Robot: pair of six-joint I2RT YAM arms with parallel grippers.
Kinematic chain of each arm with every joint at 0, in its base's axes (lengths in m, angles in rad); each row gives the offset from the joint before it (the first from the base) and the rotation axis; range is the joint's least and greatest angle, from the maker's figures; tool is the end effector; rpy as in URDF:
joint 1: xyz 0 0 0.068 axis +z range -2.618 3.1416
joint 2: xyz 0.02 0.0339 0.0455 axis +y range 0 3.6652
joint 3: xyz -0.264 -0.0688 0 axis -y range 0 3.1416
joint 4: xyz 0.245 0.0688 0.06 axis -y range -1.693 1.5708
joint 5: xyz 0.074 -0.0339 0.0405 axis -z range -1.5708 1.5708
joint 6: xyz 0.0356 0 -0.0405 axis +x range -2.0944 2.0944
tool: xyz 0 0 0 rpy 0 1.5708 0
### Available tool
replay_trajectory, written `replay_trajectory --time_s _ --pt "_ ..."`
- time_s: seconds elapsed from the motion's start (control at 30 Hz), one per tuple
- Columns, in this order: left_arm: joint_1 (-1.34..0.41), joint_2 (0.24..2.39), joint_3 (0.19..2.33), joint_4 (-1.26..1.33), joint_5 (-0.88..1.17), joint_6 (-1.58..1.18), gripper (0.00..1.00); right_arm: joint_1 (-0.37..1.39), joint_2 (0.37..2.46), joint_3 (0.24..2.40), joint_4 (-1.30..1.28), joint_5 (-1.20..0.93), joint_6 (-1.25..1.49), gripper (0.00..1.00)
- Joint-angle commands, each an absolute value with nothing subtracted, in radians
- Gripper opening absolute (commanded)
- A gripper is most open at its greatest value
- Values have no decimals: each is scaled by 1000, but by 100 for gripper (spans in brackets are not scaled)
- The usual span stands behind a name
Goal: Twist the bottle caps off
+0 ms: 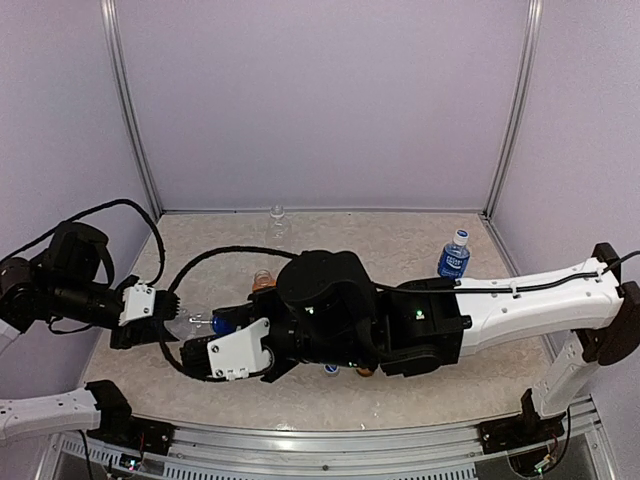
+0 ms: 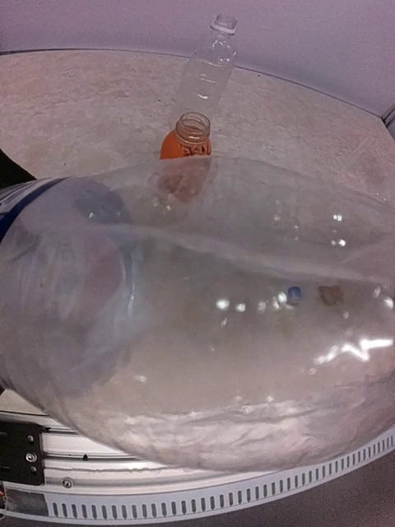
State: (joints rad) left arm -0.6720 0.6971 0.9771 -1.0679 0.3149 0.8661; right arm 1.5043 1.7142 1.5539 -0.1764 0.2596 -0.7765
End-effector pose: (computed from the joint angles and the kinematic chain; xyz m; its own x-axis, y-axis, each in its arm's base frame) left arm 0.0812 -0.0787 0.3319 0.2218 0.7491 -0.6242 0.9168 0.0577 0.3951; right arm 0.0365 0.4100 0.3591 0.6489 -0.4496 -0.6139 -0.6918 -0.0127 -0.7219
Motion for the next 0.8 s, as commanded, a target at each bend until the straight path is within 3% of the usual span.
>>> replay_trajectory --time_s 0.0,0.13,0.7,0.77 --pt "-691 704 988 -1099 398 859 40 1576 1730 1471 -7 573 -1313 0" --pt "-695 702 982 -1101 397 866 40 1598 1745 1453 104 624 -1470 0" --pt "-695 686 957 -1079 394 855 40 1595 1717 1377 216 607 -1467 0" --pt "-695 687 961 -1077 396 852 40 1595 1726 1377 241 610 -1475 21"
